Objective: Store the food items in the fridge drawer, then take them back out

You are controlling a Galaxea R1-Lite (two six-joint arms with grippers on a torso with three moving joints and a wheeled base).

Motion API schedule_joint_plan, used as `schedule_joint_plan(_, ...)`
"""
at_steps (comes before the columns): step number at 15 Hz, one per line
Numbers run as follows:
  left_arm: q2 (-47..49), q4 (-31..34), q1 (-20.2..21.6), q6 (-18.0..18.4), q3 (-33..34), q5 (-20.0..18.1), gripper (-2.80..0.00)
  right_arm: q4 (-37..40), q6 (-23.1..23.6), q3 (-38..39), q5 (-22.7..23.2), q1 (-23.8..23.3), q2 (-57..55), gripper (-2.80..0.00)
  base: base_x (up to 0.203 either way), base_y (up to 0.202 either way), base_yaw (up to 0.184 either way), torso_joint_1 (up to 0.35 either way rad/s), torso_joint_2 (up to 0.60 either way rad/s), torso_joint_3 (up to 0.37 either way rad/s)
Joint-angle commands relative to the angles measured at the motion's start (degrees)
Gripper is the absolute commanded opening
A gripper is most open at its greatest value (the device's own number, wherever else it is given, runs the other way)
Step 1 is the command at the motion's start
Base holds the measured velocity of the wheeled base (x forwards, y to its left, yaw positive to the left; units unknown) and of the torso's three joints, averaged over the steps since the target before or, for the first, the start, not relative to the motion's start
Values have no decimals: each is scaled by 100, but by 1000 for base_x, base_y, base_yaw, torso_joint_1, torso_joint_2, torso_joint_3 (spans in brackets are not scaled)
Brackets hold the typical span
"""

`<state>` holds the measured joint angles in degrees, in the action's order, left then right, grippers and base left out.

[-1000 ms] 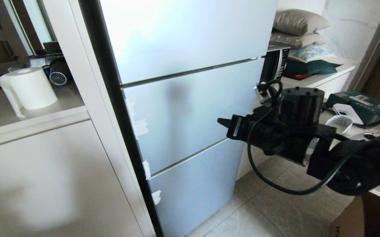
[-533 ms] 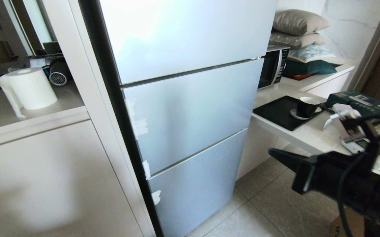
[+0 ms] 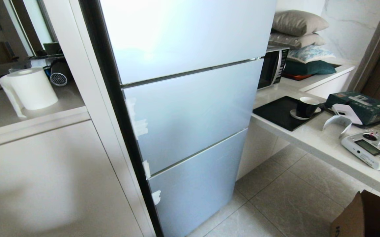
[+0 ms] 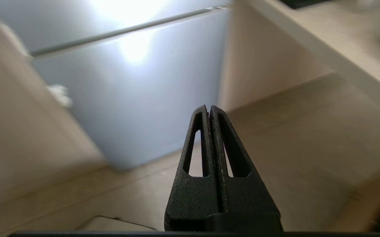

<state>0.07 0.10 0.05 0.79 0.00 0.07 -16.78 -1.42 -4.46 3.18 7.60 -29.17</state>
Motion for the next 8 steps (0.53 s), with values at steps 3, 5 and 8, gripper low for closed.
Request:
schedule_joint_plan(3,1,-1,4,0,0,1,-280,1366,510,319,-61,-573,2879,-280,0,0,0,0,0,0)
schedule_joint_plan(5,1,-1,4,0,0,1,-280,1677,302,437,-235,-704,2934,-280,0,0,0,0,0,0)
schedule_joint_plan(8,1,-1,4,0,0,1,-280,1678,195,446,-291,-716,2925,-280,0,0,0,0,0,0)
